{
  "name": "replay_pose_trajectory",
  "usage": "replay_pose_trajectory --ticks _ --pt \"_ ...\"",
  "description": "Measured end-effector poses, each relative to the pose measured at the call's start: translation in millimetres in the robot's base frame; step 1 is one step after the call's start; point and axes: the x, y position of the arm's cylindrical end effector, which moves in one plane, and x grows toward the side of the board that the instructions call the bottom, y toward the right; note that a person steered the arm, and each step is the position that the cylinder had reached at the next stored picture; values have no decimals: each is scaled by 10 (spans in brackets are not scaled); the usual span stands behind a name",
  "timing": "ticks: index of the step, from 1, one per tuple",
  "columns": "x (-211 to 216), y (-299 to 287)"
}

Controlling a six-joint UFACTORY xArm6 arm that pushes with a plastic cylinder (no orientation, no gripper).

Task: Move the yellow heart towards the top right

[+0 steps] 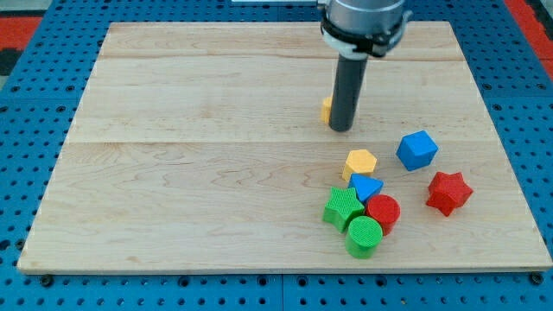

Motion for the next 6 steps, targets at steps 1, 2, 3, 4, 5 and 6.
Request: replay_pose_trajectory --ticks 1,2,3,4,5,6 --pt "-341 260" --pt "-916 99" --pt "-530 494" --pt "-576 -311" --pt "-865 -584" --pt "-1141 61"
